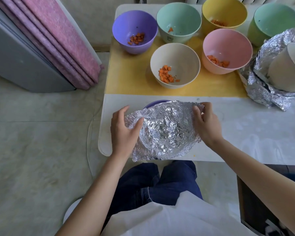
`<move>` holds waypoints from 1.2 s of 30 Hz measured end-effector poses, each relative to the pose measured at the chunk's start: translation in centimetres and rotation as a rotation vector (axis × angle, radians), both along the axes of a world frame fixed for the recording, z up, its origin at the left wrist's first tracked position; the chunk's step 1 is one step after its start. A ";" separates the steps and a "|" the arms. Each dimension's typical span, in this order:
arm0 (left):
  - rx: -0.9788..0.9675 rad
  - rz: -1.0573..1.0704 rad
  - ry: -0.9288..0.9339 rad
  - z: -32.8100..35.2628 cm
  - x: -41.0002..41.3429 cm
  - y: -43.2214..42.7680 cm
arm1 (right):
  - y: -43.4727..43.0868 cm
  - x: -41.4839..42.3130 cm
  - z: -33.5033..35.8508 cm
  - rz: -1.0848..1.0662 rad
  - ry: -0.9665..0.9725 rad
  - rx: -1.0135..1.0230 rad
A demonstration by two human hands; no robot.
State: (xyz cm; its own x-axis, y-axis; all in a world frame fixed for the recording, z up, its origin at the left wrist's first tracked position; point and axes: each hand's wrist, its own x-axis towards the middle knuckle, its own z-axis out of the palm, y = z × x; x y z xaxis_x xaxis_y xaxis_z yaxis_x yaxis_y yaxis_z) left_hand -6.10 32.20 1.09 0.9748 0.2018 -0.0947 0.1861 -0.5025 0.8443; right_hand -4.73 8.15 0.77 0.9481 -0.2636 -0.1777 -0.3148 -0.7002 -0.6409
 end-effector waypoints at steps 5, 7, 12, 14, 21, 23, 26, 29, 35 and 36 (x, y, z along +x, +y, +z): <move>0.280 -0.153 -0.043 0.3 2.9 -1.1 | 0.3 1.0 0.3 0.009 -0.043 -0.071; 0.281 -0.152 -0.077 0.3 3.6 -1.3 | 0.4 1.5 0.5 0.019 -0.043 -0.123; 0.206 -0.091 -0.020 0.3 4.7 -1.4 | 0.8 2.7 -0.2 0.002 -0.040 -0.154; 0.183 -0.069 0.007 0.1 5.0 -1.3 | 0.9 3.0 -0.5 0.001 -0.024 -0.173; 0.075 -0.051 0.093 -0.3 5.2 -1.5 | 0.6 2.9 -0.8 0.030 0.018 -0.109; 0.048 -0.058 0.128 -0.2 5.2 -1.5 | 0.5 2.7 -0.6 0.031 0.024 -0.068; -0.039 -0.043 0.182 -0.4 5.1 -1.1 | 0.4 2.6 -0.2 0.041 0.049 -0.057; -0.090 -0.091 0.227 -0.6 5.0 -0.7 | 0.2 2.6 -0.2 0.050 0.072 -0.059; 0.050 -0.274 0.146 -0.3 5.4 -0.2 | 0.0 2.7 0.0 0.039 0.033 -0.085; 0.085 -0.304 0.100 -0.2 5.6 -0.3 | -0.1 2.8 0.1 0.051 0.026 -0.096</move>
